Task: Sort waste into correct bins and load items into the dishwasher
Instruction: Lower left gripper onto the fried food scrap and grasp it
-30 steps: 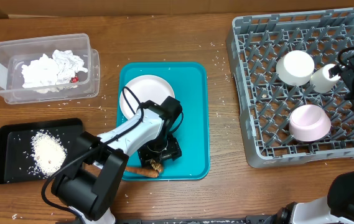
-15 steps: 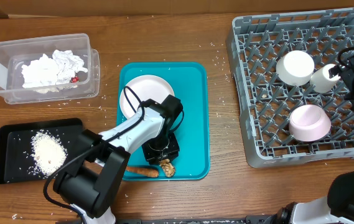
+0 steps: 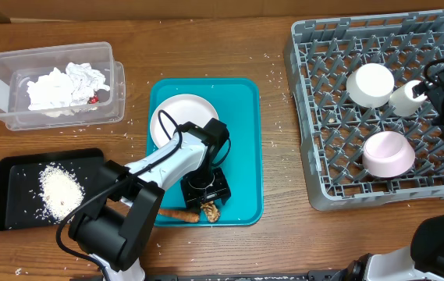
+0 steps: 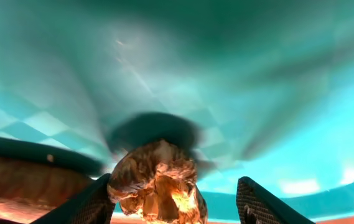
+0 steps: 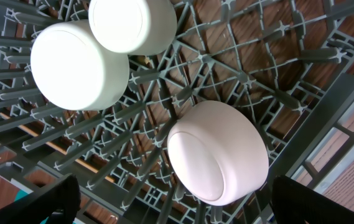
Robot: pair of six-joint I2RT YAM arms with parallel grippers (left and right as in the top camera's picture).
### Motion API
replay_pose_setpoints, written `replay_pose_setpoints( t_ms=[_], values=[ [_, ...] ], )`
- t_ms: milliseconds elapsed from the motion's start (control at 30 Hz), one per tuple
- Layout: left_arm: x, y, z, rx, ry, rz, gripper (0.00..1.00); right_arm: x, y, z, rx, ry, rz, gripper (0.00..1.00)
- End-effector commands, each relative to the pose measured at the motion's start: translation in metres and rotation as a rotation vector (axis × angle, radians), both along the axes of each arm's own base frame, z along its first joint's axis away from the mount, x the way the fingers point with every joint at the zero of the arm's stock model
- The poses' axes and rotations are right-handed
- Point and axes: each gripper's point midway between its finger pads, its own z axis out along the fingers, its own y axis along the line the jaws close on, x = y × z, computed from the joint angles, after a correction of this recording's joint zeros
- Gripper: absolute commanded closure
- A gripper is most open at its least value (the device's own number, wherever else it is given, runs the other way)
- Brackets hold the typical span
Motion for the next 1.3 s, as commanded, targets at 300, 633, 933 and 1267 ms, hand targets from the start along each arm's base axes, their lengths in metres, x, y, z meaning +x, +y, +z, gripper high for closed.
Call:
replay_pose_setpoints(
  t_ms=[300, 633, 933, 1267],
  values=[
    [0.003, -0.006, -0.010, -0.012, -0.006, 0.006, 0.42, 0.004, -0.003, 0.007, -0.014, -0.022, -0.009, 0.00],
    [0.005, 0.000, -0.014, 0.012, -0.043, -0.062, 0.53, 0.004, -0.003, 0.007, -0.014, -0.022, -0.009, 0.00],
    [-0.019, -0.004, -0.009, -0.020, 0.014, -0.214, 0.37, 0.004, -0.003, 0.007, -0.014, -0.022, -0.009, 0.00],
    [-0.024, -0.002, -0.007, -0.016, 0.032, -0.234, 0.35, 0.004, -0.003, 0.007, -0.014, -0.022, -0.009, 0.00]
  ],
)
